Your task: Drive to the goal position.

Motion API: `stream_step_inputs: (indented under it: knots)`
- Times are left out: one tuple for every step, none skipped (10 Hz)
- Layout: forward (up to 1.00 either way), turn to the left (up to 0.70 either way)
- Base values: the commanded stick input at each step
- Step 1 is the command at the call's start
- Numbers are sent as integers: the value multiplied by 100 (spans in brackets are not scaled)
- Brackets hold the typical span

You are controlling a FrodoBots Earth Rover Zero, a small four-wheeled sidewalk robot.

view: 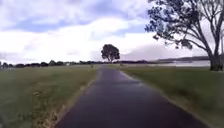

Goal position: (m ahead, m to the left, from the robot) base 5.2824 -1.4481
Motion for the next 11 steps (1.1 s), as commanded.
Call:
stream_step_inputs:
  knots:
    - [70, 0]
    - [70, 0]
    - [70, 0]
    - [70, 0]
    - [70, 0]
    - [70, 0]
    - [70, 0]
    - [70, 0]
    - [70, 0]
    - [70, 0]
    - [70, 0]
